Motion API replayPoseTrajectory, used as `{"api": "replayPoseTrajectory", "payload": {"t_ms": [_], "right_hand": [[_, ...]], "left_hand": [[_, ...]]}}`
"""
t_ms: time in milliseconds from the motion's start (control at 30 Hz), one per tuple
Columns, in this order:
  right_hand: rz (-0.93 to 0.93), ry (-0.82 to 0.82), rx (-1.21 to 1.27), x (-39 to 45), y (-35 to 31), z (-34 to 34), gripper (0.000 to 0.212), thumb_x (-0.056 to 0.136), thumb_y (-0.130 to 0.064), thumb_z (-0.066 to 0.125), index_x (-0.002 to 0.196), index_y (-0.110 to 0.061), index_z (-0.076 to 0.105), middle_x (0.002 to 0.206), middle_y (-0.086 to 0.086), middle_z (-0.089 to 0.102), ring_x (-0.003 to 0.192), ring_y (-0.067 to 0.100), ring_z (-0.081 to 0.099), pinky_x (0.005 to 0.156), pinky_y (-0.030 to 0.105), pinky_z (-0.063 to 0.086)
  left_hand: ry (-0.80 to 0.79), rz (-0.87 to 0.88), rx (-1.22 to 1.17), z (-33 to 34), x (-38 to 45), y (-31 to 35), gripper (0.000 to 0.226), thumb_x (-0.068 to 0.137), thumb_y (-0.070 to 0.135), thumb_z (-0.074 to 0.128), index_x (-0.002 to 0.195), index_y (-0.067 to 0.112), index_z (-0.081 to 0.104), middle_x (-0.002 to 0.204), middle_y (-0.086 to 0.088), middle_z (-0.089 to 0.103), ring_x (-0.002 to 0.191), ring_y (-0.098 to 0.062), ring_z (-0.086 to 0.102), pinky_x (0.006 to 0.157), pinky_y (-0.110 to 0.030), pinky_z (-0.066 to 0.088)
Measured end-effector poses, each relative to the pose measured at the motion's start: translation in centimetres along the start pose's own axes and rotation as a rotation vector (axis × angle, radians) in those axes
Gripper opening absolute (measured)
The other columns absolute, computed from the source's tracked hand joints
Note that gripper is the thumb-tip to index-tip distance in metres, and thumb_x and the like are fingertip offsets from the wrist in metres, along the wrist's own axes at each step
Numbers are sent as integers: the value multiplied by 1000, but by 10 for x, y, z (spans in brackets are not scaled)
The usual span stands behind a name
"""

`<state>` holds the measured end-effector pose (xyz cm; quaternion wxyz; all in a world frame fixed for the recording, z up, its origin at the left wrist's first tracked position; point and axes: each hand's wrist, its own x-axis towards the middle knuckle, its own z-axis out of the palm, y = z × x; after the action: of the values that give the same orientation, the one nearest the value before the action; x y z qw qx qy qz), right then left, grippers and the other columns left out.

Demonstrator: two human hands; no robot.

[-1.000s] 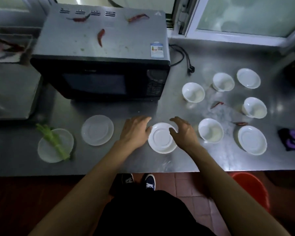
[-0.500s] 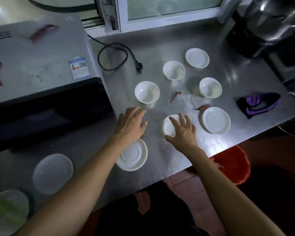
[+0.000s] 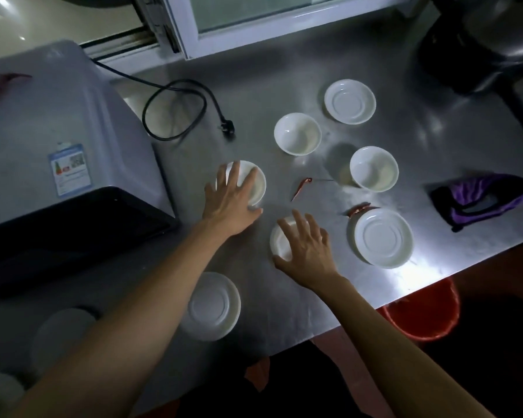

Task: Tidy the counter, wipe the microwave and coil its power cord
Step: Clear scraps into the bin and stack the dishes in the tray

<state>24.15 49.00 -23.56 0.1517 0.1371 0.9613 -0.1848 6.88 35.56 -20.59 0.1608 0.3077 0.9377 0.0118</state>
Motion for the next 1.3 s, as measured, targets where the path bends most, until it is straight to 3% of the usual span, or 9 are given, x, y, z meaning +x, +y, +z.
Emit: {"api": "replayPoseTrajectory", "payload": {"t_ms": [200,633,967,1300], "right_hand": [[-54,-52,-12,11,4,-3,100,79,-72,60,154,-36,6,166,4,-8,152,33,-9,121,59,8],[-113,68,37,20,19,-6,90,74,-68,66,148,-32,29,160,6,22,147,33,19,115,55,24],[-181,105,4,17,-9,-22,86,75,-67,68,147,-34,34,159,5,24,145,34,21,112,58,28],[-316,164,-56,-34,-87,-23,83,77,-66,66,148,-37,35,158,6,25,143,32,22,109,54,32]], "left_hand": [[-86,-78,-67,2,25,5,102,79,65,66,156,35,6,165,-6,-5,150,-41,-2,110,-67,27],[-38,-206,-144,1,10,9,90,69,59,75,144,40,29,149,-5,22,135,-34,24,97,-57,40],[89,-264,-207,-8,-77,-1,87,70,59,75,143,41,33,149,-4,22,136,-33,25,98,-55,44],[196,-360,-270,-7,-209,-32,88,71,57,72,148,40,33,146,-2,24,132,-32,25,99,-49,44]]}}
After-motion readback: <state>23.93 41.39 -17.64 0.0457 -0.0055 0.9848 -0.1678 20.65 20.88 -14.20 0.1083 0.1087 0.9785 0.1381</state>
